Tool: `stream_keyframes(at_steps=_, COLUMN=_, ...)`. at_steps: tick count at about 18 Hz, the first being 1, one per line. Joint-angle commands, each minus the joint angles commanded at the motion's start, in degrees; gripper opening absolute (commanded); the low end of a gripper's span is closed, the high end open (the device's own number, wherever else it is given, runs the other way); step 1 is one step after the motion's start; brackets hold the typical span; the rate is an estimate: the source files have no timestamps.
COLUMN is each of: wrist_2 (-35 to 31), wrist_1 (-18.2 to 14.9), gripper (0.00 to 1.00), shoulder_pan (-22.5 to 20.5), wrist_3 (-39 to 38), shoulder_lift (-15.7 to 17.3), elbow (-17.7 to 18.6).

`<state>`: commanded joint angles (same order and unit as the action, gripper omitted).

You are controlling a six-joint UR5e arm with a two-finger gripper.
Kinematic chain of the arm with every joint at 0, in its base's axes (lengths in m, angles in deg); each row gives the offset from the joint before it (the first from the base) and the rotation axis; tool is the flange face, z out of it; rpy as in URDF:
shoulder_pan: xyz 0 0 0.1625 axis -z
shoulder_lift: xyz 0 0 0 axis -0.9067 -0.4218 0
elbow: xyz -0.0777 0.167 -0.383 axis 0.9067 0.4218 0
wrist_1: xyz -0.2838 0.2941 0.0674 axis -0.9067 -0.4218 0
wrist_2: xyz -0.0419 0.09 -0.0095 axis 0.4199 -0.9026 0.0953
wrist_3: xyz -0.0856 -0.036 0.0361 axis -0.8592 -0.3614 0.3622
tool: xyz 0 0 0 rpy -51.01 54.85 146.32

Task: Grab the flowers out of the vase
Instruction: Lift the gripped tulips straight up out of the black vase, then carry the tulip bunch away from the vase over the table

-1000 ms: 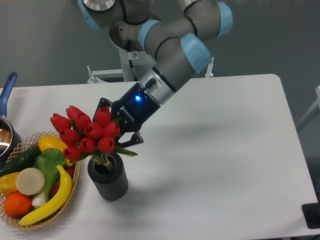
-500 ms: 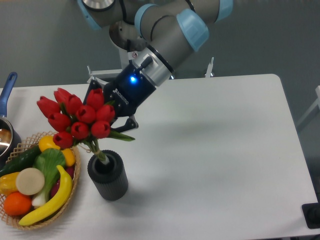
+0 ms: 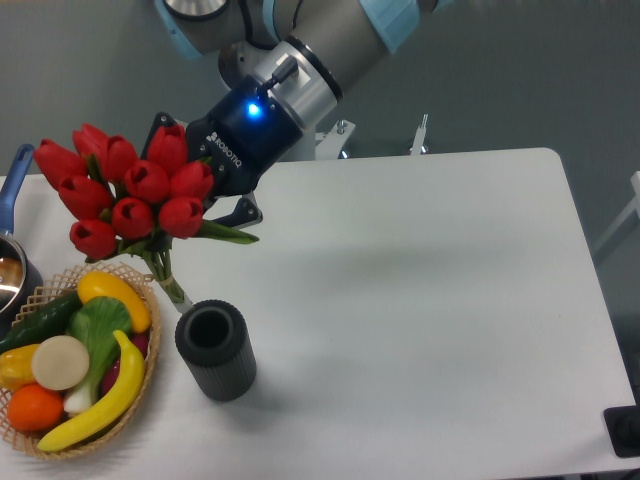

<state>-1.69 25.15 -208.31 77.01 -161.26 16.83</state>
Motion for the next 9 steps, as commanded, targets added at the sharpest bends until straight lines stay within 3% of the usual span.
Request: stream_keyframes(at_steps=9, wrist_2=-6.7, wrist_1=0.0, gripper=0.37, shoulder_pan=-8.3, wrist_3=4.7, shoulder_lift=1.8, elbow=-0.3)
